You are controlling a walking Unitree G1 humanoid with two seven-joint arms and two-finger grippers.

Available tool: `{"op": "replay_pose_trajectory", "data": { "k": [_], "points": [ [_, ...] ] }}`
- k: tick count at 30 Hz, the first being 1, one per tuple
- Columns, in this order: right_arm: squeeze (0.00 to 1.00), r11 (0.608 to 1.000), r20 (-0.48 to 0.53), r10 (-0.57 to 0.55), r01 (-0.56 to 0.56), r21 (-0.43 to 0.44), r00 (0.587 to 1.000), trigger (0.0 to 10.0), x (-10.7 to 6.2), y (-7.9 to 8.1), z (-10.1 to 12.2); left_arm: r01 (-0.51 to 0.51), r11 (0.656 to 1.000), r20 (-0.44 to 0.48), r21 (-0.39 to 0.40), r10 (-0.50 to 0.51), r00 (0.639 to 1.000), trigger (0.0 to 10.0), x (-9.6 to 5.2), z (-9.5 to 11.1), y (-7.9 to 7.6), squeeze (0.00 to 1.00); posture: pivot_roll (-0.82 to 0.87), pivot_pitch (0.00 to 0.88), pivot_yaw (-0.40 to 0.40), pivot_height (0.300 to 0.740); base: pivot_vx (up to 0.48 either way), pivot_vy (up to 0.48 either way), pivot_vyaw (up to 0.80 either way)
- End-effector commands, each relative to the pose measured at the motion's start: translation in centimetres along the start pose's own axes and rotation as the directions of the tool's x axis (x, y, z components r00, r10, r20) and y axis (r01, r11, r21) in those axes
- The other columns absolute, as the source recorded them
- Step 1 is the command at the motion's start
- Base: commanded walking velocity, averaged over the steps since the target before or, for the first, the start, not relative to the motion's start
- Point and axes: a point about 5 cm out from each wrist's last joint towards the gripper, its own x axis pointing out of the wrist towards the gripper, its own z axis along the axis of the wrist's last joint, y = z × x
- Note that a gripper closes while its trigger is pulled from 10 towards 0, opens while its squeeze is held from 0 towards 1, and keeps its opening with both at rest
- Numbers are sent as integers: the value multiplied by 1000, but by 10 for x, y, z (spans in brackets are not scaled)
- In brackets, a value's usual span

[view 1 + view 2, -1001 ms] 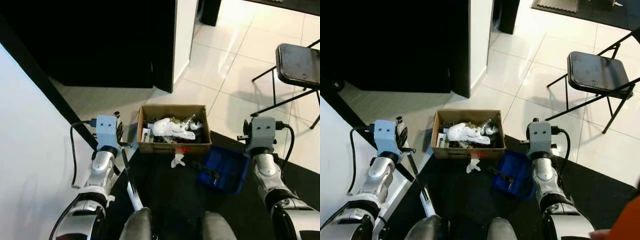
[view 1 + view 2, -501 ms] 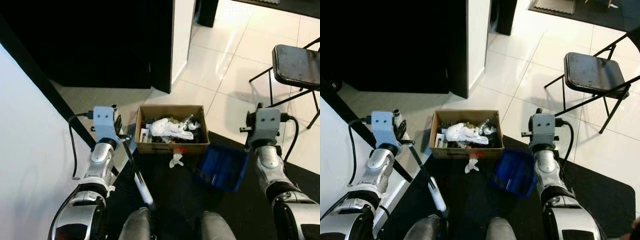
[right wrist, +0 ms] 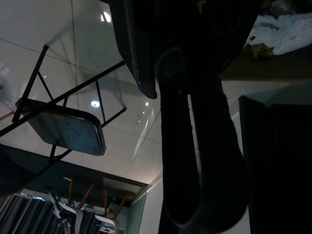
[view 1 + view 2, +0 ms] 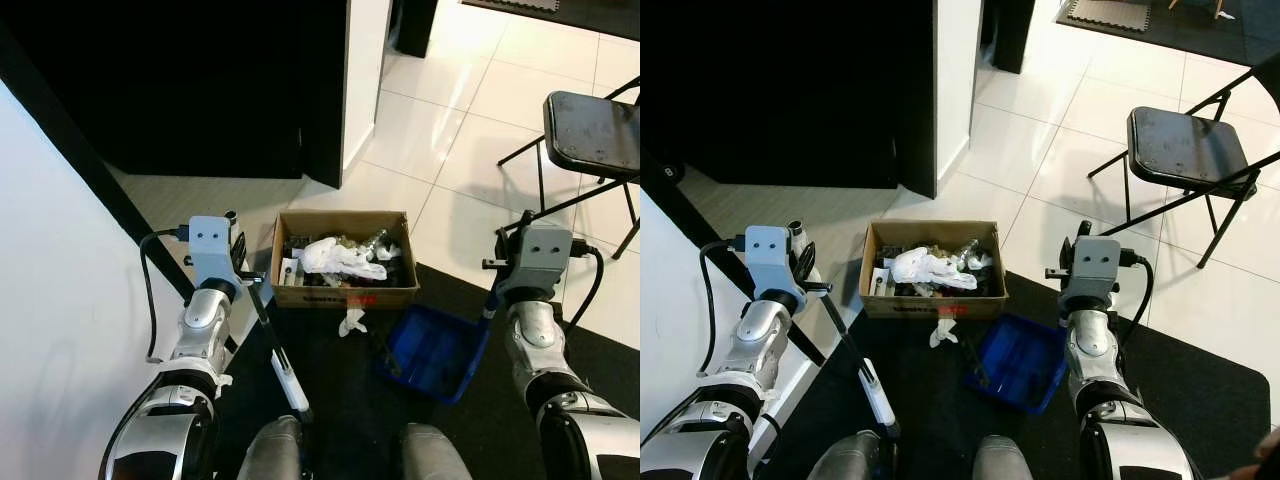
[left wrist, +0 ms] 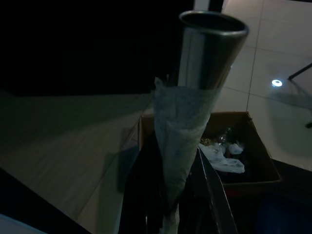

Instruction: Sweep floor

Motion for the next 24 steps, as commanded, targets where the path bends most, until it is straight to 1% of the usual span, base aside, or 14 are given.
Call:
{"op": "replay_pose_trajectory", "data": {
  "k": [1, 4, 7, 10, 12, 13, 16, 18, 19, 22, 23, 24],
  "points": [
    [0, 1000, 19, 12, -12, 6, 1000, 10000, 0, 5, 2, 35, 999, -29, 4, -35, 999, 10000, 0, -5, -9, 0, 35, 0, 1, 740, 0, 0, 0],
    [0, 1000, 12, 16, -16, 0, 1000, 10000, 0, 7, 1, 86, 996, -29, 18, -86, 996, 10000, 4, -2, -21, 0, 32, 0, 3, 740, 0, 0, 0],
    [0, 999, -10, 45, -45, -23, 999, 10000, -1, 13, -1, 160, 986, -43, 50, -158, 987, 10000, 10, 2, -36, 0, 27, 19, 15, 740, 0, 0, 0],
    [0, 998, -36, 53, -55, -42, 998, 10000, -1, 14, -4, 181, 982, -42, 55, -179, 983, 10000, 13, 5, -40, 0, 28, 28, 19, 740, 0, 0, 0],
    [0, 997, -100, 39, -45, -62, 994, 10000, -4, 12, -13, 195, 979, -36, 60, -193, 981, 10000, 17, 10, -43, 0, 28, 42, 21, 740, 0, 0, 0],
    [0, 997, -100, 39, -45, -62, 994, 10000, -4, 12, -13, 195, 979, -36, 60, -193, 981, 10000, 17, 10, -43, 0, 28, 42, 21, 740, 0, 0, 0],
    [0, 996, -187, -5, -13, -93, 982, 10000, -9, 7, -24, 220, 973, -36, 76, -218, 975, 10000, 20, 14, -49, 0, 30, 51, 19, 740, 0, 0, 0],
    [0, 996, -194, -21, 5, -85, 981, 10000, -10, 6, -25, 237, 968, -32, 79, -235, 971, 10000, 22, 16, -55, 0, 29, 55, 17, 740, 0, 0, 0],
    [0, 996, -194, -21, 5, -85, 981, 10000, -10, 6, -25, 237, 968, -32, 79, -235, 971, 10000, 22, 16, -55, 0, 29, 55, 17, 740, 0, 0, 0],
    [0, 997, -163, -17, 5, -72, 986, 10000, -8, 11, -21, 299, 953, -10, 55, -298, 954, 10000, 25, 23, -72, 0, 24, 55, 20, 740, 0, 0, 0],
    [0, 997, -163, -17, 5, -72, 986, 10000, -8, 11, -21, 299, 953, -10, 55, -298, 954, 10000, 25, 23, -72, 0, 24, 55, 20, 740, 0, 0, 0],
    [0, 997, -139, 1, -11, -73, 990, 10000, -5, 17, -17, 339, 940, 4, 34, -339, 941, 10000, 27, 27, -85, 0, 22, 57, 17, 740, 0, 0, 0]
  ]
}}
